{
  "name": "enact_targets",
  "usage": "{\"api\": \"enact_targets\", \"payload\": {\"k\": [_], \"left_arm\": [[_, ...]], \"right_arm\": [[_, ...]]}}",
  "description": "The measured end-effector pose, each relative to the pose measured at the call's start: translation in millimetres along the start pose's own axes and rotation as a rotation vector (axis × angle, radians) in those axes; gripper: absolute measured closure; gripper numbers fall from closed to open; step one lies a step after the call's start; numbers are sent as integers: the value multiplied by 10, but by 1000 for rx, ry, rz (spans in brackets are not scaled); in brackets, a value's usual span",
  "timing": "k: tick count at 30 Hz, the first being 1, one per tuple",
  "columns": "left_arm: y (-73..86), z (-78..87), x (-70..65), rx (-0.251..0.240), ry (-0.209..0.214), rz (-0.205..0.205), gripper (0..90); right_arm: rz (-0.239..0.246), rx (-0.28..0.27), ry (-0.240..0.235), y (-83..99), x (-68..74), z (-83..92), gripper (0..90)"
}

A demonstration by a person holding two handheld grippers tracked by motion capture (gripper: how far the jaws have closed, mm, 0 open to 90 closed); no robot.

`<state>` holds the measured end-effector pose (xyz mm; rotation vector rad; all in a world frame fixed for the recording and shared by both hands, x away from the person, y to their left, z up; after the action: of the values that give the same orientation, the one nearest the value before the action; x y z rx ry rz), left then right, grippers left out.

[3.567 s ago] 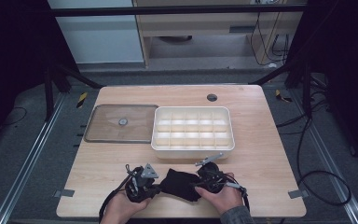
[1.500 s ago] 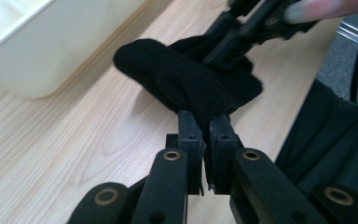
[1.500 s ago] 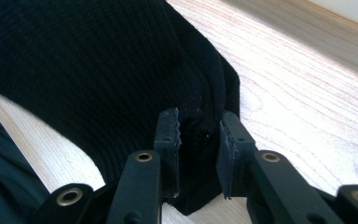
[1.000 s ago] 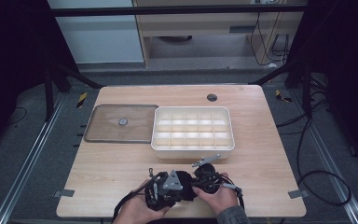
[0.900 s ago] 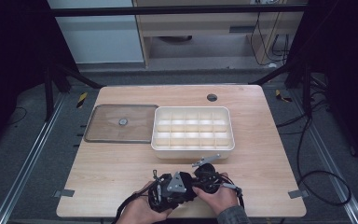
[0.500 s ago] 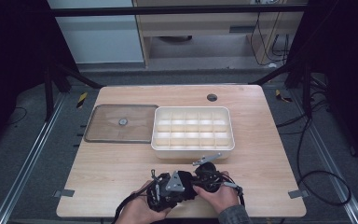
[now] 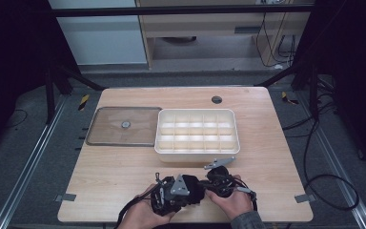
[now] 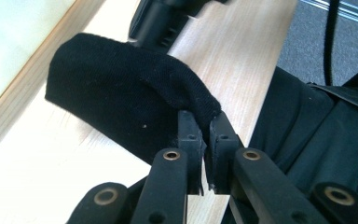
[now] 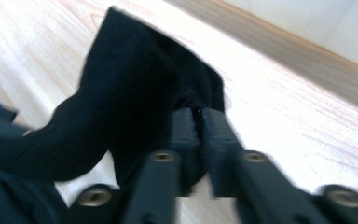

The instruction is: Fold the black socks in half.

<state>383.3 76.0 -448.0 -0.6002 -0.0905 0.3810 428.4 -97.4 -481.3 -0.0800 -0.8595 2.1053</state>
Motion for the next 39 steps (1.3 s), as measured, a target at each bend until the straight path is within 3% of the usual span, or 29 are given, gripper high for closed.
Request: {"api": "enact_targets", "payload": {"k": [9,22,24,32,36,39], "left_arm": [[-61,48,4,-11,-4,-12,862],[-126,-372,-62,60,69,-35,859],[-132,-387,-56,59,70,-23,859],[-165,-507,63,70,116,39,858],[-168,-554,80,89,117,66,856],[-177,-554,69,89,107,61,856]], "right_arm": [[-21,-2,-45,18,7,-85,898],[-47,7,-68,224,-49,-97,893],[-59,-14,-61,269,-73,-57,854],[-86,-44,-30,366,-218,154,836],[-90,-47,-17,366,-228,192,831],[-79,-47,-8,373,-223,188,829]]}}
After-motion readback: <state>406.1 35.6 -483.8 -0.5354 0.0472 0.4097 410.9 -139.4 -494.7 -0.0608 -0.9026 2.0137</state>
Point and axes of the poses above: each handheld gripper's, and its own axes: z roughly backward along the jaws, y roughly out of its underside, x roughly to its left, the point moved 2 cm from there along -z, roughly forward along the jaws, and after that the axes turned 1 degree about z, right-handed, at the moved point
